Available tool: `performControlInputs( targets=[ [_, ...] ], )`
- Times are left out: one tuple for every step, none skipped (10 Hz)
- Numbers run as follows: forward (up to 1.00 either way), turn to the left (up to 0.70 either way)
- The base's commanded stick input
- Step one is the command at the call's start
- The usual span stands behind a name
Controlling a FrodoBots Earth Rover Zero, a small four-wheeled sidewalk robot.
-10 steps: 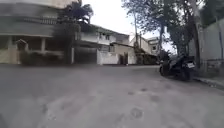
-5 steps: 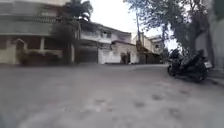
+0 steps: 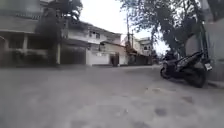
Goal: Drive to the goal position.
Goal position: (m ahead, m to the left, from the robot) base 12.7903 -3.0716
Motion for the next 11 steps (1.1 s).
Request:
performControlInputs(
  targets=[
    [1.00, 0.00],
    [1.00, 0.00],
    [1.00, 0.00],
    [1.00, 0.00],
    [1.00, 0.00],
    [1.00, 0.00],
    [1.00, 0.00],
    [1.00, 0.00],
    [1.00, 0.00],
    [1.00, -0.04],
    [1.00, -0.06]
  ],
)
